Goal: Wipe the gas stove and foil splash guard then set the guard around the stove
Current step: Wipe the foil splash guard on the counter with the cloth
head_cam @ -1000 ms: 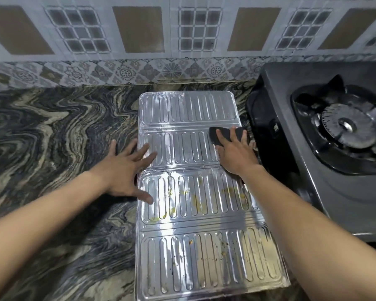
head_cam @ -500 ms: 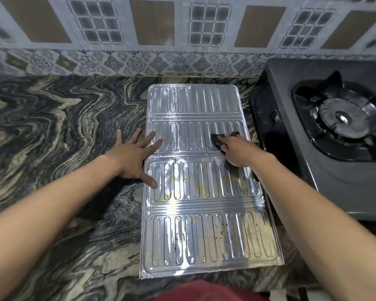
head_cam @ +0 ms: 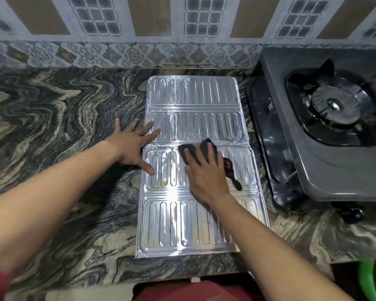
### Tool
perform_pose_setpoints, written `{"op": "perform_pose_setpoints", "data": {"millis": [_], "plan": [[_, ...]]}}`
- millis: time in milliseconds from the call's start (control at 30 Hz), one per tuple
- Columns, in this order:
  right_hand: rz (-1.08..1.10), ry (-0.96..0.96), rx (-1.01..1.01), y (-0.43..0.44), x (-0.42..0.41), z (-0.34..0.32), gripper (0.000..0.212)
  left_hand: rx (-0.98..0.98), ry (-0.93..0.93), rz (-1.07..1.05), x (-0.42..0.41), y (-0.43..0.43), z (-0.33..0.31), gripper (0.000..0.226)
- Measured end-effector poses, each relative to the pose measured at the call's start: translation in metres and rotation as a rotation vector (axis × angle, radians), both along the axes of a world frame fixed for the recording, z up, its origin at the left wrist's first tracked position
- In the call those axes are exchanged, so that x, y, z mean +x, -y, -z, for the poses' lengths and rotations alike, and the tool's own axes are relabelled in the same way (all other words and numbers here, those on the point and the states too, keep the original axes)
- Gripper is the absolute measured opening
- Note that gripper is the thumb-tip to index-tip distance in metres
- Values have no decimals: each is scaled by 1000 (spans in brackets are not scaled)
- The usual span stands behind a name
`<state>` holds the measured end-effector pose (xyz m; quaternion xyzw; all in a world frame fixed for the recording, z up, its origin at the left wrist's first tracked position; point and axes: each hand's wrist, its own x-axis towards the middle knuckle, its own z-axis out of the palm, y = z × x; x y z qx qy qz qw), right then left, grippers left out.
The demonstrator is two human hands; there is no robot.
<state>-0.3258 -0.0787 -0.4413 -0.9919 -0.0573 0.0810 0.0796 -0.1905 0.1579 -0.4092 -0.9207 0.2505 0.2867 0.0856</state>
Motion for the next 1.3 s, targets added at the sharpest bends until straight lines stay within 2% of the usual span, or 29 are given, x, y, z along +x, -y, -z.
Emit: {"op": "perform_pose_setpoints", "data": {"millis": [133,333,500,667,933,1167,1300], "plan": [[-134,-17,31,-41,2,2,55,-1,9,-6,-2,1,2,143],[-127,-36,80,-35,0,0,52,-23,12,9,-1,-2,6,143],[-28,-64,3,-11,-5,-1,52,-26,13,27,-2,-3,3,140],[224,-107,-33,12,-13,0,53,-25,17,57,-2,-5,0,141],[291,-131,0,-1,-10,3,54,-96,51,129,-15,-17,-1,132],[259,-167,-28,-12,-2,-2,56,-33,-26,80,-15,-21,-3,142],[47,-157,-35,-32,-2,-6,54,-23,-18,68,-18,-18,-6,139]]}}
